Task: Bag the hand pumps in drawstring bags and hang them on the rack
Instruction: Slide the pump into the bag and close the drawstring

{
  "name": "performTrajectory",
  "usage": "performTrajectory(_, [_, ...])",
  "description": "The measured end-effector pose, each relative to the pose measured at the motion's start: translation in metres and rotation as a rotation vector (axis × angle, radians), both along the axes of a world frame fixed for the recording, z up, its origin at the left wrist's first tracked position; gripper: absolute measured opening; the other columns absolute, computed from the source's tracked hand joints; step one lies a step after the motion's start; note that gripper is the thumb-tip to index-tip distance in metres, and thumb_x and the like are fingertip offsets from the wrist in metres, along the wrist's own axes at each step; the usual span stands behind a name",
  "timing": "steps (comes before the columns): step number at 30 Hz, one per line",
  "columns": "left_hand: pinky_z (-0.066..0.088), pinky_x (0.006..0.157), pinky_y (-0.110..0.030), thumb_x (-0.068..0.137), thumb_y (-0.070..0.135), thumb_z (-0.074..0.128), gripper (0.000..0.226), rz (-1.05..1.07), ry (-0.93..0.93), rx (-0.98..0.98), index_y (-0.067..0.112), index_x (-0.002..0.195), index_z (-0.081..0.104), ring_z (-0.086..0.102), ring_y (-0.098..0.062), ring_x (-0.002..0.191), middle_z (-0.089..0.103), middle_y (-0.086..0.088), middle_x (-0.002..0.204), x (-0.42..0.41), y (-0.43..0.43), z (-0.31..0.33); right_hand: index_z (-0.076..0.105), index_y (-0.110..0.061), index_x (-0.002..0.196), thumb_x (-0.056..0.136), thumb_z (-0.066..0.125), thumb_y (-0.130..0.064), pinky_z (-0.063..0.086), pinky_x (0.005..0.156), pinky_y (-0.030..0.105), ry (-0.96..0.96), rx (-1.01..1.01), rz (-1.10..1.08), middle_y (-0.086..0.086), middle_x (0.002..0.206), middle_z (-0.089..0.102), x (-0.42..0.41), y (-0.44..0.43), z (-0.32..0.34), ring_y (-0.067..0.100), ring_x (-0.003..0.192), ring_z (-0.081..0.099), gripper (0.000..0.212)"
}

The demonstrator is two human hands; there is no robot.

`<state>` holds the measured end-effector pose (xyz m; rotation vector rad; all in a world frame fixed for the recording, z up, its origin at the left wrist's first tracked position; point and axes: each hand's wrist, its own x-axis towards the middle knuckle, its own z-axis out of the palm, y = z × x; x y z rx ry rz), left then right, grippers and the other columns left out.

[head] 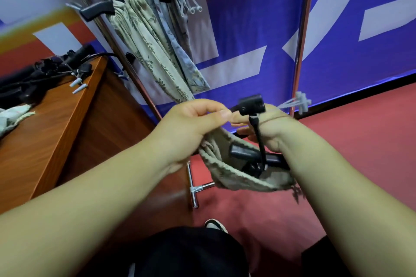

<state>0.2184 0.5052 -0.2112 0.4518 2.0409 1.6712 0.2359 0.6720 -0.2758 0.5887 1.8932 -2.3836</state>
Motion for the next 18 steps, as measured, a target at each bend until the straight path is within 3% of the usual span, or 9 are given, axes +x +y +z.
performTrajectory(3, [0.053, 0.065, -0.028, 0.077, 0.017, 0.074, 0.007, 0.100, -0.084, 0.090, 0.020, 0.072, 0.077, 0.061, -0.018, 0.057, 0.065, -0.006, 0.068, -0.010, -0.002, 0.002, 0.071, -0.014, 0.083, 0.089, 0.069, -0.018, 0.037, 0.076, 0.035, -0.087, 0.118, 0.089, 0.002, 0.075, 0.071, 0.002, 0.005, -0.003, 0.019, 0.072, 0.057, 0.008])
performTrajectory(6, [0.052, 0.063, -0.029, 0.083, 0.015, 0.074, 0.012, 0.189, -0.120, 0.108, 0.019, 0.072, 0.076, 0.058, -0.022, 0.056, 0.062, -0.012, 0.070, -0.014, -0.003, 0.001, 0.070, -0.019, 0.084, 0.087, 0.070, -0.030, 0.036, 0.069, 0.032, -0.082, 0.284, 0.235, -0.002, 0.086, 0.073, 0.010, 0.016, 0.007, 0.012, 0.073, 0.062, 0.011])
performTrajectory(10, [0.033, 0.057, -0.028, 0.089, 0.017, 0.072, 0.015, 0.282, -0.098, 0.066, 0.019, 0.075, 0.076, 0.039, -0.010, 0.048, 0.051, -0.005, 0.063, -0.022, -0.007, 0.001, 0.075, -0.024, 0.100, 0.084, 0.070, -0.046, 0.043, 0.084, 0.034, -0.107, 0.366, 0.393, -0.004, 0.104, 0.077, 0.021, 0.031, 0.010, 0.015, 0.094, 0.065, 0.028])
performTrajectory(14, [0.028, 0.053, -0.024, 0.091, 0.015, 0.070, 0.012, 0.328, -0.077, 0.072, 0.017, 0.080, 0.074, 0.034, -0.004, 0.040, 0.048, -0.001, 0.060, -0.024, -0.009, 0.006, 0.074, -0.033, 0.105, 0.083, 0.074, -0.040, 0.045, 0.089, 0.036, -0.151, 0.416, 0.430, -0.004, 0.103, 0.075, 0.028, 0.041, 0.008, 0.015, 0.097, 0.062, 0.023])
performTrajectory(18, [0.032, 0.040, -0.015, 0.093, 0.013, 0.067, 0.021, 0.344, -0.098, 0.115, 0.018, 0.073, 0.070, 0.033, -0.003, 0.038, 0.053, -0.001, 0.059, -0.027, -0.011, 0.013, 0.069, -0.031, 0.110, 0.082, 0.078, -0.030, 0.045, 0.074, 0.033, -0.183, 0.399, 0.375, 0.000, 0.094, 0.076, 0.025, 0.042, -0.004, 0.015, 0.080, 0.065, 0.029])
